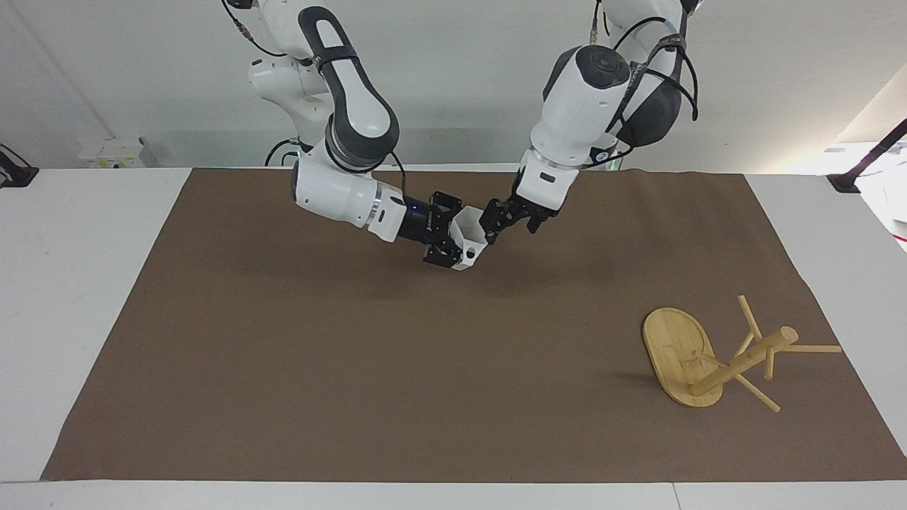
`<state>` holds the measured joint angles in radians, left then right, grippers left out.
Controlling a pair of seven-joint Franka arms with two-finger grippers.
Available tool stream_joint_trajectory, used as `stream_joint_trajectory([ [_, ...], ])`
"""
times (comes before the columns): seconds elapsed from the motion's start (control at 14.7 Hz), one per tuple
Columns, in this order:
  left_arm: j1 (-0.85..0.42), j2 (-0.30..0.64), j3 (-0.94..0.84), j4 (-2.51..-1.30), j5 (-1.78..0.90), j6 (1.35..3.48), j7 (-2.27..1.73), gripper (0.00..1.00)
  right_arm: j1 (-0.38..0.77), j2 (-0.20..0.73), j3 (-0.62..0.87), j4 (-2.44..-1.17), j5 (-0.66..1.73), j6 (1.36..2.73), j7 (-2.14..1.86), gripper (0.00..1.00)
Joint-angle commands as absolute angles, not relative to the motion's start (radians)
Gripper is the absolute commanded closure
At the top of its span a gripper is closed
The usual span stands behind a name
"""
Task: Hang cup on rack
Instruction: 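Pass the mug to the left gripper while the right gripper holds it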
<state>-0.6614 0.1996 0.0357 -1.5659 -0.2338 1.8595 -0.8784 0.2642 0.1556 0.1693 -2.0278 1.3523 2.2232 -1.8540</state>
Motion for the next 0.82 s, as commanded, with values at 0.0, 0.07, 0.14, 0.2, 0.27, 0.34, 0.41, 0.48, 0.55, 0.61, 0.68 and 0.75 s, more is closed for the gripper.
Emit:
stream_joint_trajectory([
  [0.0, -0.684, 0.193, 0.052, -1.577, -0.275, 1.816, -0.887, 0.01, 0.268, 0.147, 0.164, -2.039, 1.374, 2.235, -1.844, 0.69],
  [0.07, -0.684, 0.183, 0.052, -1.603, -0.273, 1.825, -0.878, 0.23, 0.268, 0.147, 0.164, -2.04, 1.374, 2.235, -1.844, 0.69],
  [0.14, -0.684, 0.181, 0.051, -1.609, -0.279, 1.824, -0.879, 0.85, 0.268, 0.147, 0.164, -2.042, 1.374, 2.237, -1.844, 0.69],
  [0.2, -0.695, 0.175, 0.054, -1.621, -0.279, 1.845, -0.88, 1.0, 0.268, 0.147, 0.163, -2.042, 1.374, 2.237, -1.844, 0.69],
  [0.27, -0.709, 0.176, 0.052, -1.626, -0.279, 1.868, -0.885, 1.0, 0.267, 0.147, 0.163, -2.043, 1.374, 2.235, -1.845, 0.68],
  [0.34, -0.709, 0.176, 0.052, -1.626, -0.279, 1.871, -0.885, 1.0, 0.267, 0.147, 0.163, -2.043, 1.374, 2.235, -1.844, 0.68],
  [0.41, -0.709, 0.176, 0.052, -1.626, -0.279, 1.87, -0.882, 1.0, 0.267, 0.147, 0.163, -2.045, 1.374, 2.237, -1.844, 0.67],
  [0.48, -0.709, 0.176, 0.052, -1.626, -0.279, 1.868, -0.881, 1.0, 0.267, 0.146, 0.163, -2.046, 1.374, 2.237, -1.844, 0.67],
  [0.55, -0.707, 0.176, 0.052, -1.628, -0.279, 1.87, -0.877, 1.0, 0.267, 0.147, 0.163, -2.046, 1.374, 2.238, -1.844, 0.67],
  [0.61, -0.707, 0.175, 0.052, -1.628, -0.279, 1.871, -0.876, 1.0, 0.267, 0.147, 0.163, -2.046, 1.374, 2.238, -1.844, 0.67],
  [0.68, -0.707, 0.175, 0.052, -1.629, -0.279, 1.873, -0.874, 1.0, 0.267, 0.146, 0.163, -2.048, 1.374, 2.238, -1.844, 0.66],
  [0.75, -0.709, 0.175, 0.052, -1.629, -0.279, 1.873, -0.868, 1.0, 0.267, 0.146, 0.163, -2.051, 1.374, 2.237, -1.845, 0.63],
])
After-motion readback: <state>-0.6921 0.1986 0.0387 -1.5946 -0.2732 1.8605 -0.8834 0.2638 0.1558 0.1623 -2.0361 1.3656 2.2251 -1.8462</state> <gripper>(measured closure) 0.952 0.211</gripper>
